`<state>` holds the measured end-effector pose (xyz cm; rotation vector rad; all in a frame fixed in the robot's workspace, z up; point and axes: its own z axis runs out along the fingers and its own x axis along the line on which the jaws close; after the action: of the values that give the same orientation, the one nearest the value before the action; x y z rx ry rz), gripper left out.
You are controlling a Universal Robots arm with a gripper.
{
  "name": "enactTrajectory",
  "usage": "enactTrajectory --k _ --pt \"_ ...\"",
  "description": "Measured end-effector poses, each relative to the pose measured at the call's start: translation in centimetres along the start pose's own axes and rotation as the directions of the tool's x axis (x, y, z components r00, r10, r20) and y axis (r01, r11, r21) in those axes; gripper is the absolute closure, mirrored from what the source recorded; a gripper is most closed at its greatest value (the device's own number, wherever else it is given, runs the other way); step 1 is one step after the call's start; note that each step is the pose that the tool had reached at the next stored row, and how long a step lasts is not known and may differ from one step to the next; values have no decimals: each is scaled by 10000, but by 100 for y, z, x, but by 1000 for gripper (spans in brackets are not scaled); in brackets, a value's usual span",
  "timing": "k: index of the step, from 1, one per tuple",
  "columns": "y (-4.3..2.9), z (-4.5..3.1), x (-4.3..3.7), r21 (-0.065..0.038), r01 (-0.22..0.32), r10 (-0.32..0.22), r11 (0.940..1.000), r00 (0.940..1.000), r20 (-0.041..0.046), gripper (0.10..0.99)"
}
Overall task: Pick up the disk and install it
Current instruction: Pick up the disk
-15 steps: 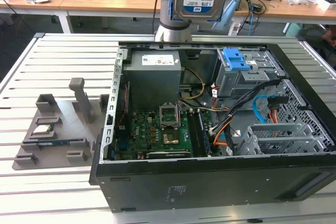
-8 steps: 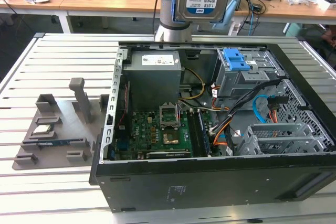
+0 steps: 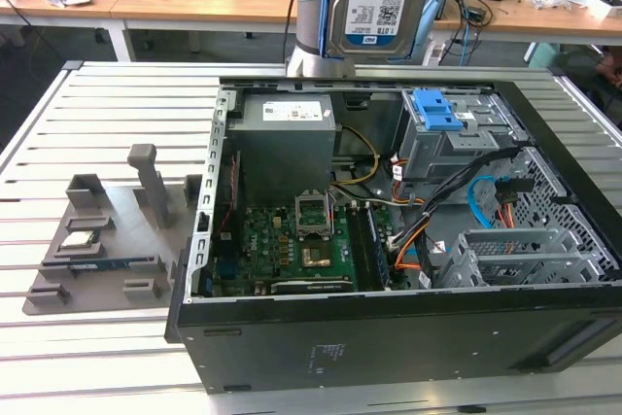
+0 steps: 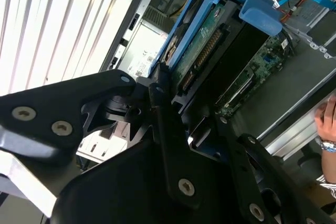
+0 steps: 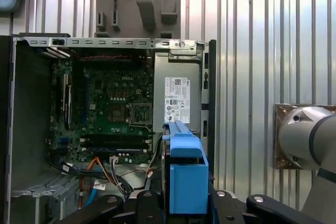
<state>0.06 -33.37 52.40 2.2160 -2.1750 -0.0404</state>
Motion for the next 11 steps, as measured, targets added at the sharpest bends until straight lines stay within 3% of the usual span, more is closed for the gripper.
enactTrajectory --k 5,11 --pt "-3 27 9 -1 3 -3 10000 10000 -3 722" --pt "0 31 139 0 0 0 10000 10000 -9 722"
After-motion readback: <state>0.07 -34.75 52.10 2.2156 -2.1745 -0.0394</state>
